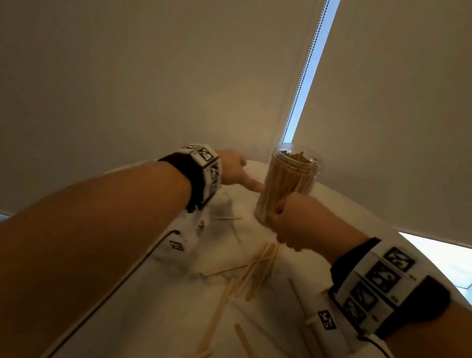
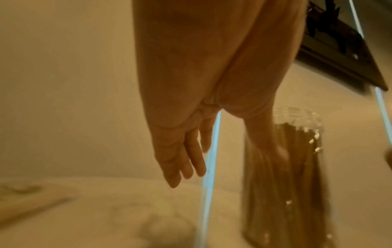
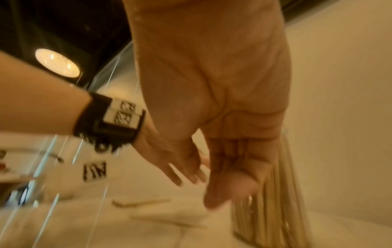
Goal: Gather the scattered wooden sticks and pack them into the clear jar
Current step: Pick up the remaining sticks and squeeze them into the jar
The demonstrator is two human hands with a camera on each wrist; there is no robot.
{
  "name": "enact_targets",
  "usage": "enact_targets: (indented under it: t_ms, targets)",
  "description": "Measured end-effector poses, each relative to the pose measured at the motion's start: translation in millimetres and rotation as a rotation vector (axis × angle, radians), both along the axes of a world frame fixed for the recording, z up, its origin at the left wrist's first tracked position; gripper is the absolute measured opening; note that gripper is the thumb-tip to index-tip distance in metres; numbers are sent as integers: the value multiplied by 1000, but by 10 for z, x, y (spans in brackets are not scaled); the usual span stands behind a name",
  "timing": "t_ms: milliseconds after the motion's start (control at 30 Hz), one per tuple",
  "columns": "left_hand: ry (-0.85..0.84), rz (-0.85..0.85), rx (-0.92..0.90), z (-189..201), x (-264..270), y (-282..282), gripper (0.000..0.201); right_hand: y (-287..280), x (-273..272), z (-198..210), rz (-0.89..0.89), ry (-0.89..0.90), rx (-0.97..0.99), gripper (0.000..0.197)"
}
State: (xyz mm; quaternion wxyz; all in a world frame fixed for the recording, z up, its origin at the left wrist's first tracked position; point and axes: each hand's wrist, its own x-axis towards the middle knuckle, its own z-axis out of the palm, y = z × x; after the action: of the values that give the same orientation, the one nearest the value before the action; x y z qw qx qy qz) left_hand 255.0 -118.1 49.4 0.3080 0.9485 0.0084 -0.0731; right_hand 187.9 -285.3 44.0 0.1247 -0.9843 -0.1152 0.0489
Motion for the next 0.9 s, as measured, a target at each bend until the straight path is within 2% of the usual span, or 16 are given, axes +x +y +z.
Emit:
enact_targets:
  t_ms: [100,167,267,300,467,633,700,733,800,867,900]
  targets:
    - [52,52,379,-72,-137,432,74,40,-85,-155,-36,148,-176,63]
    - [99,67,504,-203,-209,655,72,86,-99,-260,-6,145,-281,72]
    - [99,23,494,-410,-256,788,81,172,-110,-390,33,145,-340,74]
    - [88,-7,485,-448,-288,769,79,199,-113,-421,44,142,-341,71]
    - [19,-91,501,-547,-414,527,28,311,-168,-423,89,98,-239,42]
    - [13,-120,612,-529,-683,380,11,328,-296,-391,76,120,-313,31]
    - [56,-115,612,-524,-831,356,21,304,-362,-392,65,153,-305,23]
    - [77,-111,594,-527,-906,356,22,291,-400,-401,56,156,-288,17]
    - [106,-119,501,-541,-1049,360,22,292,-488,-419,19,136,-260,23]
    - [123,-97,335,-572,-1178,372,27,311,-575,-436,-2,105,-238,15]
    - [130,-76,232,-586,-1237,373,27,319,-620,-438,-14,102,-219,19]
